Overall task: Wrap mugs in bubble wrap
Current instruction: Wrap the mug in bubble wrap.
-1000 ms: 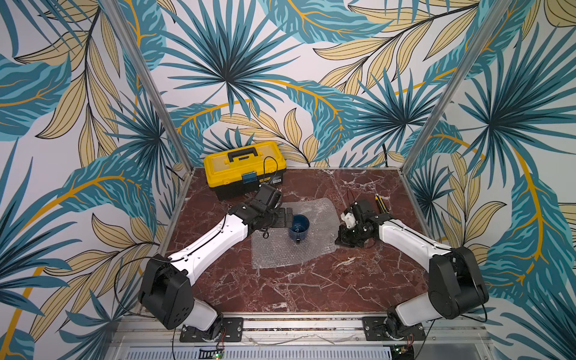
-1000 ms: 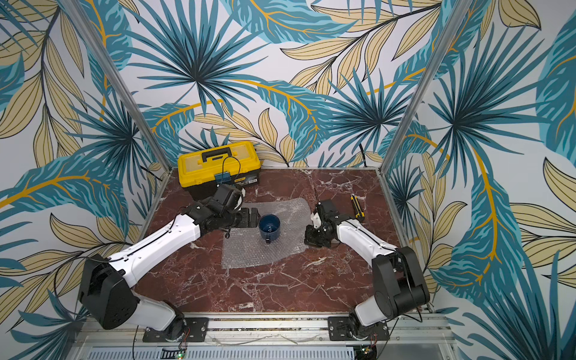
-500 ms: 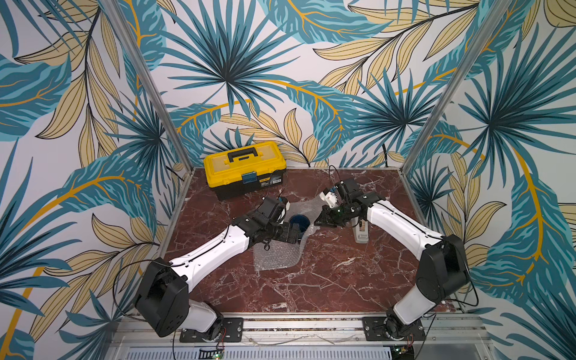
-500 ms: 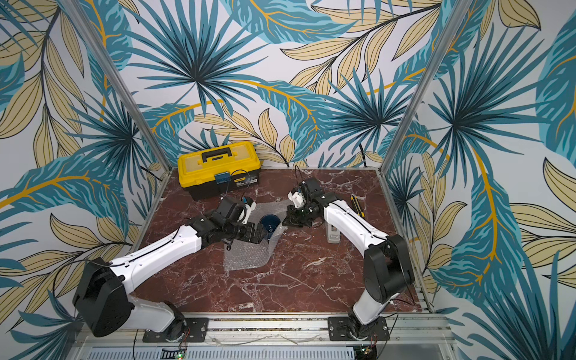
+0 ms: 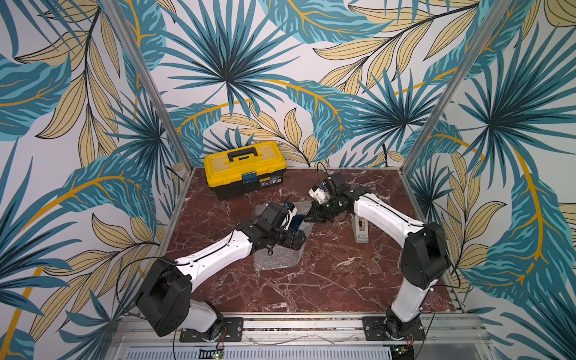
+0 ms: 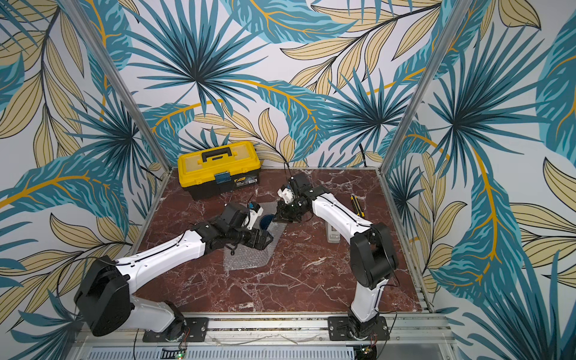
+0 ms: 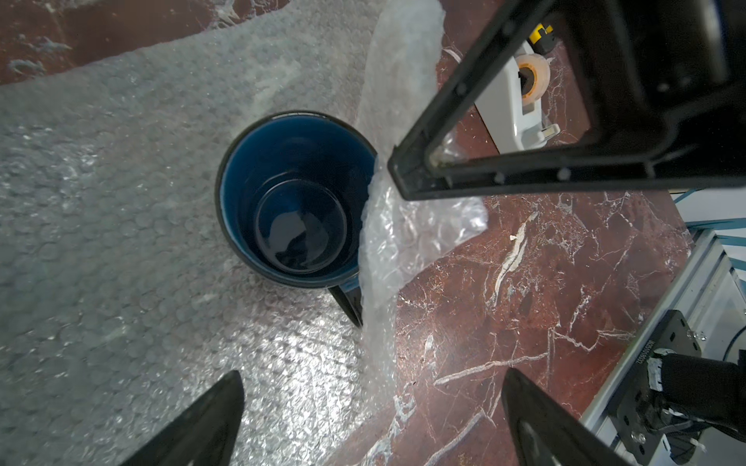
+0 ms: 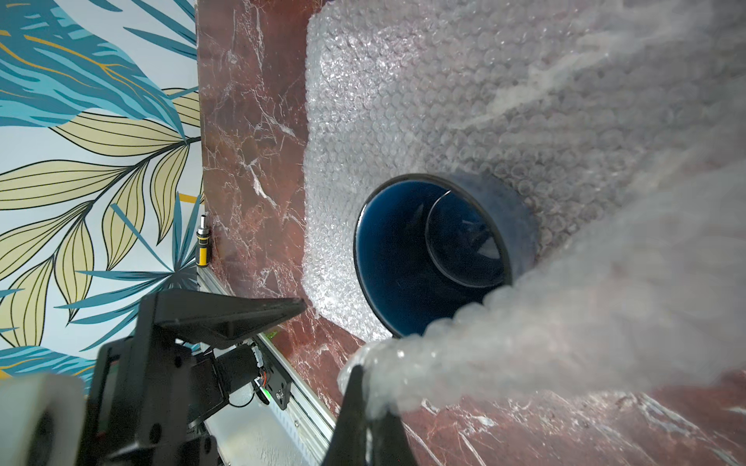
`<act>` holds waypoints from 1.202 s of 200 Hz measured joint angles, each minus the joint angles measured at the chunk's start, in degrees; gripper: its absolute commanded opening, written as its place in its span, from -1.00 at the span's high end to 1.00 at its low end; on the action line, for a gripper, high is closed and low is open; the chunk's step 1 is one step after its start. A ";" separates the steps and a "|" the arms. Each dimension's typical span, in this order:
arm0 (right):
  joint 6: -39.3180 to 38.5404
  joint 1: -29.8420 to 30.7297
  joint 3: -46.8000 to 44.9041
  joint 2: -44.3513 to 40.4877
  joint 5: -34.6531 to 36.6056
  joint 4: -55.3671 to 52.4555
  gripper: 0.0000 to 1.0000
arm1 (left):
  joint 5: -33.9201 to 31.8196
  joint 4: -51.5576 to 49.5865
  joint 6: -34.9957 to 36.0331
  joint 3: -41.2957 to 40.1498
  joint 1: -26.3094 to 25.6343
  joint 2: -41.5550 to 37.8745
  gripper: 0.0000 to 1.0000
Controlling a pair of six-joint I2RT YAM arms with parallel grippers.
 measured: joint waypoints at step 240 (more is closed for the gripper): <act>0.83 0.50 2.08 0.22 6.97 -4.13 -0.16 | -10.78 8.66 -9.14 1.92 5.88 11.43 -0.88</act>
